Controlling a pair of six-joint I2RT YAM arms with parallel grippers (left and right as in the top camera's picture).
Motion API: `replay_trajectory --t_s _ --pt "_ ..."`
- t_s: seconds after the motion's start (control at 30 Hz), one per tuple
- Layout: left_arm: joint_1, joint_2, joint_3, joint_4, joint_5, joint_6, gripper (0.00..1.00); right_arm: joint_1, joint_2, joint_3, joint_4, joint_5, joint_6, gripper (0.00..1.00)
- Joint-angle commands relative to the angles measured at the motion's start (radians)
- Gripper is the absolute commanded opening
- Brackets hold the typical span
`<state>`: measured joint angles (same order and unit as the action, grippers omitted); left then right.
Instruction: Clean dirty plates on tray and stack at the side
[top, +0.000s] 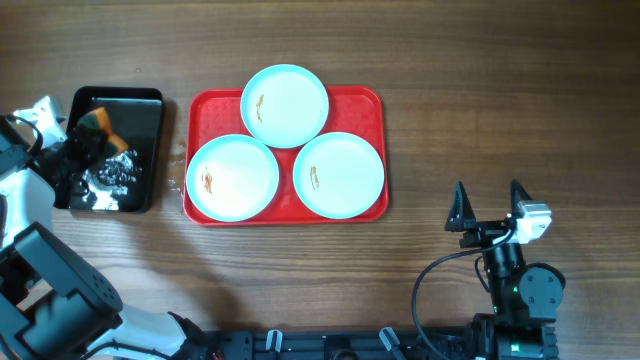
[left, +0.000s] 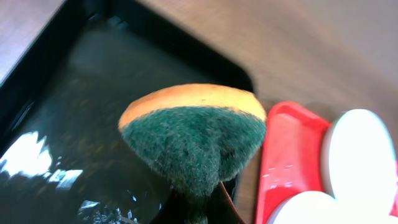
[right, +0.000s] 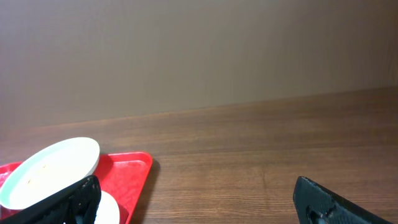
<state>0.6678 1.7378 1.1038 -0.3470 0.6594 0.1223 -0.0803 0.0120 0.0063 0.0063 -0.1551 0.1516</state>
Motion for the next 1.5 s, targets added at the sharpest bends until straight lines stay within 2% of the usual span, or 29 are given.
replay_trajectory --t_s 0.0,0.1,0.17,0.23,0.3,0.33,0.4,0.5,0.6,0.67,0.73,0.8,0.87,0.9,0.93,0.97,1.0,1.03,1.1,1.13,1.2,1.23,1.3,1.33,1.4,1.47 --pt "0.003 -0.105 0.009 0.058 0.253 0.009 0.04 -0.002 0.002 -0.001 0.004 0.005 -0.014 1.00" --pt "0.003 -0.238 0.009 0.141 0.265 -0.084 0.04 -0.002 0.002 -0.001 0.004 0.005 -0.014 1.00" --pt "0.003 -0.311 0.009 0.149 0.249 -0.073 0.04 -0.002 0.002 -0.001 0.004 0.005 -0.014 1.00" --pt "0.002 -0.332 0.009 0.084 0.135 -0.039 0.04 -0.002 0.002 -0.001 0.004 0.005 -0.014 1.00" --pt "0.002 -0.297 0.008 -0.035 -0.025 0.055 0.04 -0.002 0.002 -0.001 0.004 0.005 -0.014 1.00" --pt "0.002 -0.249 0.004 -0.085 -0.120 0.080 0.04 -0.002 0.002 -0.001 0.003 0.005 -0.014 1.00" --pt "0.005 -0.143 -0.005 -0.131 -0.199 0.080 0.04 -0.002 0.002 -0.001 0.004 0.005 -0.014 1.00" --pt "0.005 -0.048 -0.005 -0.174 -0.161 0.079 0.04 -0.002 0.002 -0.001 0.004 0.005 -0.014 1.00" --pt "0.005 -0.106 0.024 -0.118 0.032 0.067 0.04 -0.002 0.002 -0.001 0.008 -0.008 0.000 1.00" --pt "0.005 -0.168 0.052 -0.089 0.082 0.015 0.04 -0.002 0.002 -0.001 0.011 -0.071 0.168 1.00" --pt "0.004 -0.265 0.066 -0.027 0.096 -0.068 0.04 -0.002 0.003 -0.001 0.020 -0.225 0.595 1.00" --pt "0.004 -0.320 0.066 -0.004 0.095 -0.090 0.04 -0.002 0.006 -0.001 0.027 -0.395 0.929 1.00" --pt "0.004 -0.322 0.063 -0.064 0.050 -0.074 0.04 -0.002 0.006 -0.001 0.028 -0.384 1.326 1.00" --pt "0.003 -0.311 0.058 -0.096 -0.008 -0.074 0.04 -0.002 0.006 -0.001 0.029 -0.383 1.421 1.00" --pt "0.003 -0.283 0.045 -0.142 -0.119 -0.074 0.04 -0.002 0.006 -0.001 0.105 -0.434 1.439 1.00" --pt "0.003 -0.254 0.024 -0.152 -0.194 -0.074 0.04 -0.002 0.006 -0.001 0.234 -0.469 1.400 1.00" --pt "0.003 -0.230 0.010 -0.151 -0.216 -0.074 0.04 -0.002 0.006 0.002 0.385 -0.494 1.389 1.00" --pt "0.003 -0.209 0.009 -0.146 -0.213 -0.075 0.04 -0.002 0.008 0.024 0.465 -0.497 1.381 1.00" --pt "0.003 -0.198 0.009 -0.136 -0.207 -0.075 0.04 -0.002 0.031 0.105 0.451 -0.498 1.265 0.99" --pt "0.003 -0.198 0.009 -0.132 -0.207 -0.075 0.04 -0.002 0.067 0.178 0.395 -0.513 1.135 0.99" --pt "0.003 -0.198 0.009 -0.129 -0.204 -0.075 0.04 -0.002 0.213 0.397 0.170 -0.571 0.847 0.99" --pt "0.003 -0.198 0.009 -0.129 -0.204 -0.075 0.04 -0.002 0.334 0.546 0.062 -0.669 0.698 0.99" --pt "0.003 -0.198 0.009 -0.129 -0.213 -0.074 0.04 0.001 0.569 0.804 -0.143 -0.821 0.546 1.00" --pt "0.003 -0.198 0.009 -0.129 -0.217 -0.074 0.04 0.025 0.714 0.979 -0.311 -0.879 0.407 0.99" --pt "0.003 -0.198 0.009 -0.130 -0.216 -0.074 0.04 0.119 0.881 1.201 -0.579 -0.766 0.201 0.99" --pt "0.003 -0.198 0.009 -0.129 -0.216 -0.074 0.04 0.306 1.048 1.393 -0.821 -0.451 0.090 1.00"
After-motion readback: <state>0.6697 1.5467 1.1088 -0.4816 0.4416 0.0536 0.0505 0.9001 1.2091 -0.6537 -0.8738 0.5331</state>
